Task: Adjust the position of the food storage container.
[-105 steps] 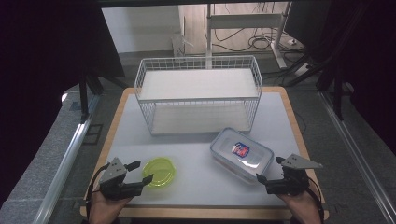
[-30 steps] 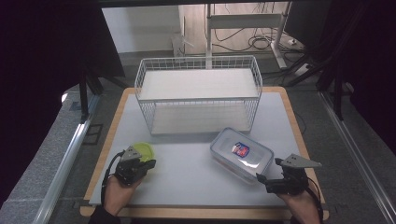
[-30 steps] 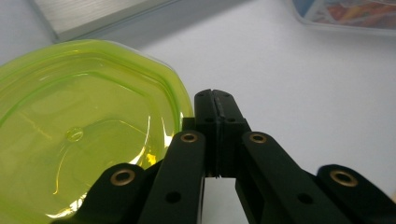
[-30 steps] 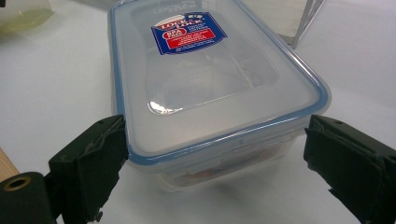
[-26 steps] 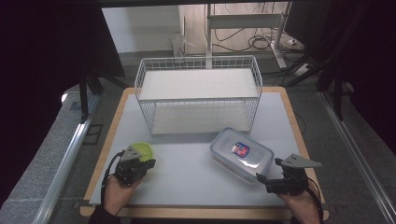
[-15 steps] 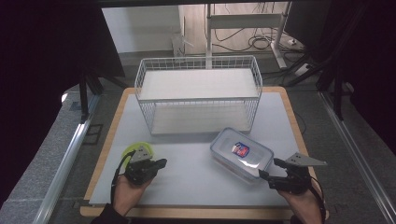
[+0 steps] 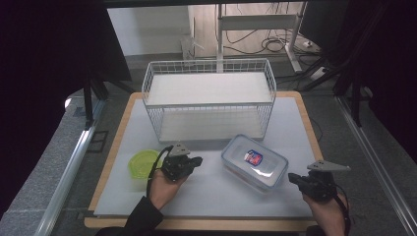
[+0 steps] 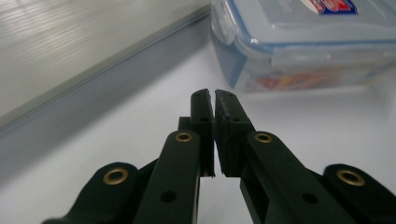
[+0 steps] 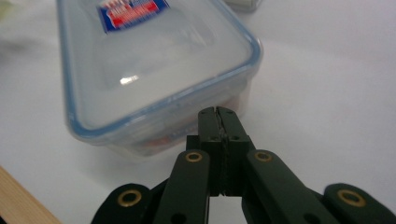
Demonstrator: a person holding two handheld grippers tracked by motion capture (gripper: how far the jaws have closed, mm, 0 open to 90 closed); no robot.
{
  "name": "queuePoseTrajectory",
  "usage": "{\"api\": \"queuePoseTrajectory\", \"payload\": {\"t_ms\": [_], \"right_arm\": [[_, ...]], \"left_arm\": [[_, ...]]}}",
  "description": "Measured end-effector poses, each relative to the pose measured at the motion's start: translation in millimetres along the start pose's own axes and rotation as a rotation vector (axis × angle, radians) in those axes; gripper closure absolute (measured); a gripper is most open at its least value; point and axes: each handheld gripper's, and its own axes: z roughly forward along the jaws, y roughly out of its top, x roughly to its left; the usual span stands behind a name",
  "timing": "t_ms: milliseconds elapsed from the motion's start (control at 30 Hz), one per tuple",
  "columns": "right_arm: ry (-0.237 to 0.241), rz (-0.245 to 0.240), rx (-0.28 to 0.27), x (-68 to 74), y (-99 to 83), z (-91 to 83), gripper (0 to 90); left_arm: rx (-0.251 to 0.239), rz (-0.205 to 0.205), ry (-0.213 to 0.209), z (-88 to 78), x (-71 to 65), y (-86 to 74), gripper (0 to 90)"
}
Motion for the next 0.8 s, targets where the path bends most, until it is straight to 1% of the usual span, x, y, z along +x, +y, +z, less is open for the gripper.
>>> {"api": "queuePoseTrajectory", "payload": {"t_ms": [67, 100, 200, 267, 300, 367, 467, 533, 600, 633, 667, 733, 800], "right_arm": [[0.005, 0.010, 0.027, -1.6, -1.3, 5.5, 89.5], [0.010, 0.009, 0.034, -1.7, -1.5, 7.5, 89.5], [0.028, 0.015, 0.053, -0.5, -0.6, 14.1, 89.5], [0.018, 0.016, 0.065, -1.0, 0.7, 18.4, 89.5], [0.021, 0.027, 0.071, -3.2, 1.3, 21.1, 89.5], [0.019, 0.043, 0.071, -7.4, 2.7, 24.6, 89.5], [0.010, 0.064, 0.055, -17.9, 8.2, 29.2, 89.5], [0.008, 0.077, 0.055, -22.9, 12.1, 33.9, 89.5], [0.001, 0.077, 0.053, -26.4, 16.2, 39.0, 89.5], [0.001, 0.077, 0.053, -26.4, 16.2, 39.0, 89.5], [-0.001, 0.077, 0.052, -28.8, 20.6, 43.9, 89.5], [-0.008, 0.075, 0.051, -30.4, 24.9, 48.8, 89.5], [-0.012, 0.068, 0.049, -31.7, 28.3, 53.0, 89.4]], "left_arm": [[-0.001, -0.001, 0.002, 7.1, -0.5, 5.0, 86.6], [-0.004, 0.003, 0.001, 10.9, -0.1, 7.8, 86.6], [-0.005, -0.003, -0.001, 20.6, -0.5, 13.6, 86.6], [0.001, -0.002, 0.001, 26.3, -0.8, 16.3, 86.6], [0.002, 0.001, 0.003, 28.3, -0.6, 17.2, 86.6], [0.014, 0.010, 0.005, 31.6, 0.6, 18.7, 86.6], [0.012, -0.002, 0.005, 38.2, 1.6, 19.9, 86.5], [0.019, -0.006, 0.004, 42.1, 3.2, 20.6, 86.5], [0.023, -0.014, 0.001, 47.6, 4.8, 21.7, 86.5], [0.023, -0.014, 0.001, 47.6, 4.8, 21.7, 86.5], [0.023, -0.027, -0.001, 53.2, 5.2, 23.2, 86.5], [0.028, -0.026, 0.001, 59.4, 6.4, 25.8, 86.4], [0.028, -0.038, -0.001, 64.9, 6.8, 28.5, 86.4]]}}
